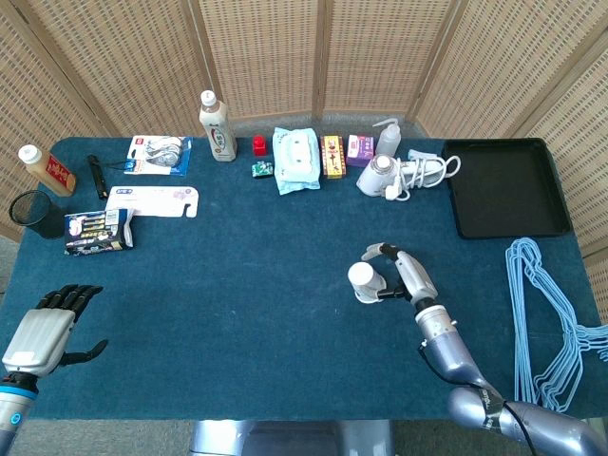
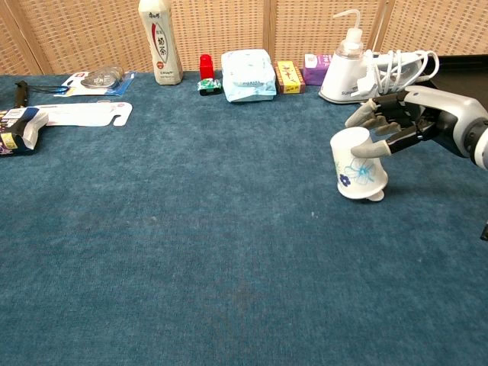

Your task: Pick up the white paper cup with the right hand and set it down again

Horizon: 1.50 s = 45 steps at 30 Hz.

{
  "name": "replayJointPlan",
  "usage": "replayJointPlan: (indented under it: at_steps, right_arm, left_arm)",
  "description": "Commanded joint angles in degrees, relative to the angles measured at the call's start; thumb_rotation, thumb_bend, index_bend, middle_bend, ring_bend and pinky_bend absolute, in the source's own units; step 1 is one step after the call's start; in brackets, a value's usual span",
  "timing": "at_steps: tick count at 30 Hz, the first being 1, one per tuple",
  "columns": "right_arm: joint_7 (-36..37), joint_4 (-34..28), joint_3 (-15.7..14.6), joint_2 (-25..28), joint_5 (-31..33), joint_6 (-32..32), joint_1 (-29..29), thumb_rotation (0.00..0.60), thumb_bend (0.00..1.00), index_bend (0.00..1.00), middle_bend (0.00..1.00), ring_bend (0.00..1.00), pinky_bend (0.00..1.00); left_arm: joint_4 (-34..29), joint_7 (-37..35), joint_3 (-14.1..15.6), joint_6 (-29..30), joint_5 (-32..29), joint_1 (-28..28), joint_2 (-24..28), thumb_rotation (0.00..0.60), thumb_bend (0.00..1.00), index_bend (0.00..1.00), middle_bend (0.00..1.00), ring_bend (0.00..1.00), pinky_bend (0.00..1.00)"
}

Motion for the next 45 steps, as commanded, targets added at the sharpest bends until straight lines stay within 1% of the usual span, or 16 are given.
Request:
replayJointPlan:
  at_steps: [1,7,10,17,21,23,26,28,30,32,34,35,38,42,45]
  right_arm:
    - [2.59,1.35,-0.22,-0.88,-1.29,0.67,-0.74,0.563,0.25,0.34,0.24,0.17,0.11]
    - [5.08,2.79,-1.0,-1.07,-3.9,1.5,-1.43,0.561,0.25,0.34,0.24,0.17,0.11]
    - [5.48,2.35,-1.14,-0.18,-5.24,1.84,-1.51,0.558,0.25,0.32,0.23,0.17,0.11]
    - [5.2,-1.35,-0.64,2.76,-6.47,2.81,-1.61,0.557,0.26,0.26,0.21,0.15,0.1]
    - [3.78,-3.22,0.0,4.08,-6.7,4.16,-1.58,0.562,0.26,0.26,0.21,0.15,0.1]
    - [2.36,-3.7,0.15,4.48,-6.71,5.21,-1.66,0.566,0.26,0.28,0.22,0.16,0.1]
    - [-2.07,-4.3,0.56,4.95,-6.05,8.04,-1.95,0.566,0.26,0.34,0.26,0.2,0.12]
    - [-4.15,-5.15,0.43,5.93,-5.54,8.57,-2.17,0.567,0.27,0.37,0.29,0.23,0.13]
    - [-7.73,-5.73,-0.05,7.18,-5.35,9.75,-2.51,0.569,0.27,0.41,0.31,0.26,0.14]
    - [-12.47,-6.13,-0.75,8.11,-5.47,11.66,-2.91,0.568,0.27,0.44,0.32,0.28,0.16]
    - [-15.56,-6.46,-1.33,8.46,-5.68,13.12,-3.28,0.565,0.27,0.46,0.34,0.29,0.18]
    - [-17.66,-6.49,-1.84,8.75,-5.88,13.89,-3.5,0.566,0.27,0.47,0.34,0.3,0.2]
    - [-27.29,-5.97,-4.56,9.9,-7.66,17.61,-4.7,0.564,0.27,0.5,0.36,0.34,0.24]
    - [-33.87,-7.18,-6.97,11.22,-8.69,20.32,-6.37,0.564,0.27,0.52,0.39,0.36,0.24]
    - [-37.28,-8.25,-8.13,12.19,-9.5,22.53,-7.65,0.564,0.27,0.52,0.39,0.36,0.24]
  left_arm:
    - [-0.21,0.11,0.02,0.11,0.12,0.0,0.13,0.335,0.25,0.12,0.17,0.12,0.16]
    - [-0.69,0.32,0.06,0.42,0.0,0.17,0.61,0.334,0.25,0.12,0.17,0.12,0.16]
    - [-0.92,0.45,0.08,0.49,0.18,0.14,0.66,0.332,0.25,0.12,0.17,0.12,0.16]
    - [-1.1,0.6,0.02,0.42,0.24,0.01,0.43,0.334,0.25,0.12,0.17,0.12,0.16]
    - [-1.02,0.46,0.13,0.56,0.43,0.12,0.25,0.332,0.25,0.12,0.17,0.12,0.16]
    - [-0.87,0.35,0.26,0.66,0.57,0.25,0.12,0.335,0.25,0.12,0.17,0.12,0.16]
    - [-0.35,-0.12,0.55,0.97,0.56,0.7,-0.24,0.336,0.25,0.12,0.17,0.12,0.16]
    - [0.02,-0.46,0.7,1.11,0.54,0.95,-0.4,0.337,0.25,0.12,0.17,0.12,0.16]
    - [0.64,-1.01,0.85,1.56,0.67,1.36,-0.74,0.338,0.25,0.12,0.17,0.12,0.16]
    - [1.4,-1.52,0.96,2.17,0.87,1.83,-1.26,0.334,0.25,0.12,0.17,0.12,0.16]
    - [1.87,-1.85,1.01,2.51,1.09,2.08,-1.58,0.332,0.25,0.12,0.17,0.12,0.16]
    - [2.17,-2.02,1.01,2.73,1.19,2.22,-1.75,0.332,0.25,0.12,0.17,0.12,0.16]
    - [3.2,-2.47,0.91,3.86,1.5,2.84,-2.42,0.339,0.25,0.12,0.17,0.12,0.16]
    - [3.99,-2.77,0.97,4.61,1.91,3.36,-3.19,0.336,0.25,0.12,0.17,0.12,0.16]
    - [4.55,-3.07,1.1,5.24,2.4,3.81,-3.79,0.336,0.25,0.12,0.17,0.12,0.16]
